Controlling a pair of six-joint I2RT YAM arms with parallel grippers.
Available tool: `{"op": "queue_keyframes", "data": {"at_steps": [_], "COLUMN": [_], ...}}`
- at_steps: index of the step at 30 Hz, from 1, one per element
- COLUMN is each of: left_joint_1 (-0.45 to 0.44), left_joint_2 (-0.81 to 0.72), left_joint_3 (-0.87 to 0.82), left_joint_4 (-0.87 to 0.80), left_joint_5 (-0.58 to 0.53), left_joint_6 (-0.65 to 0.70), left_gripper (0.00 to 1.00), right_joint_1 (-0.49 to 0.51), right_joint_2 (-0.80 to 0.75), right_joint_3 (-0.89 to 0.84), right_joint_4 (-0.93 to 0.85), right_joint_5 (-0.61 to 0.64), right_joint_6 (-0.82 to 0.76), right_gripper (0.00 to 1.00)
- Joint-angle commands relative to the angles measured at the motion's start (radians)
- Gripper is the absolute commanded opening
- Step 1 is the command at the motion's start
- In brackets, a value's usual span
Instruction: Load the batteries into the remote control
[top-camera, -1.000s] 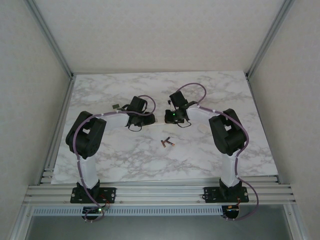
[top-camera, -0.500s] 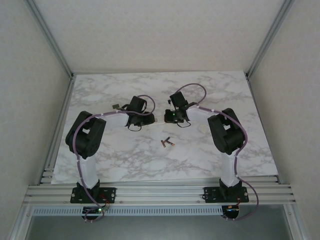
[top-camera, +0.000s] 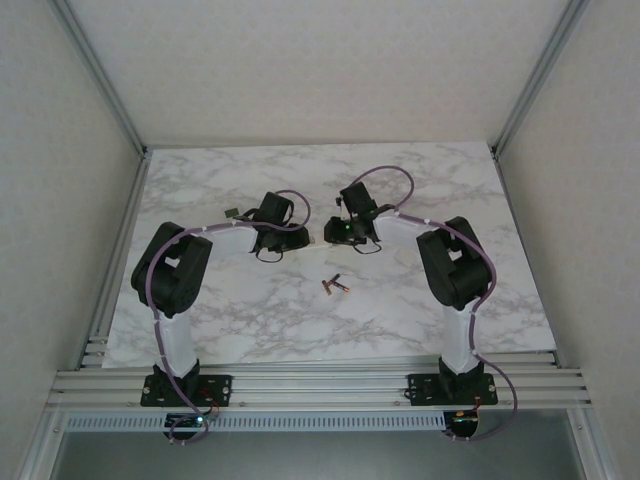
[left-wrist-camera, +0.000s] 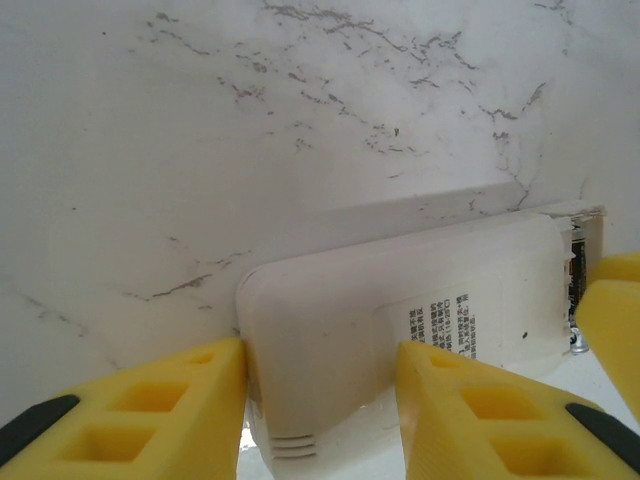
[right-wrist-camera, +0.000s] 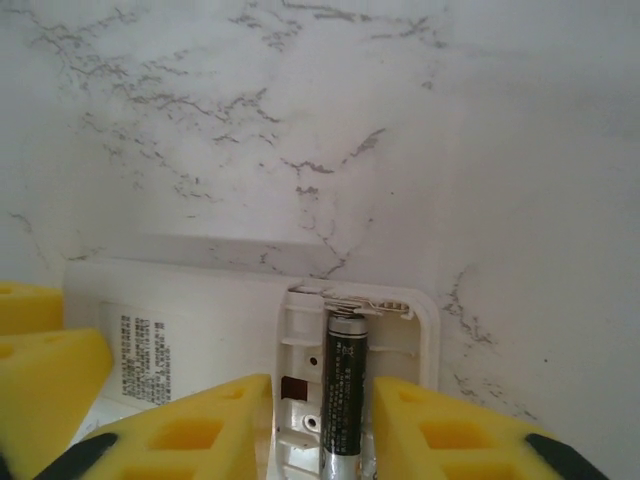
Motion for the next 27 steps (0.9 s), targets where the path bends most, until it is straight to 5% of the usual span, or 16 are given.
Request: {"op": "queue_keyframes", "data": {"at_steps": [1, 14, 22, 27], "left_joint_1": [0.005, 0.005, 0.006, 0.008], "left_joint_2": [0.013, 0.009, 0.017, 0.001], "left_joint_3": [-0.005, 0.009, 0.015, 0.026], "left_joint_4": [0.01, 0.001, 0.001, -0.021], "left_joint_5": [0.003, -0.004, -0.004, -0.037], "left_joint_6": [0.001, 0.004, 0.005, 0.02], "left_gripper": [0.41, 0.41, 0.42, 0.56], "right_joint_1": [-0.004, -0.005, -0.005, -0.005], "right_joint_2": [-0.064, 0.029, 0.025, -0.145], "right_joint_3": [0.029, 0.03, 0.026, -0.016], "right_joint_4": [-0.017, 0.011, 0.003, -0.024], "right_joint_5": [0.051, 0.033, -0.008, 0.052], "right_joint_6": [-0.018, -0.014, -0.003, 0.006], "right_gripper": [0.34, 0.12, 0.11, 0.17]}}
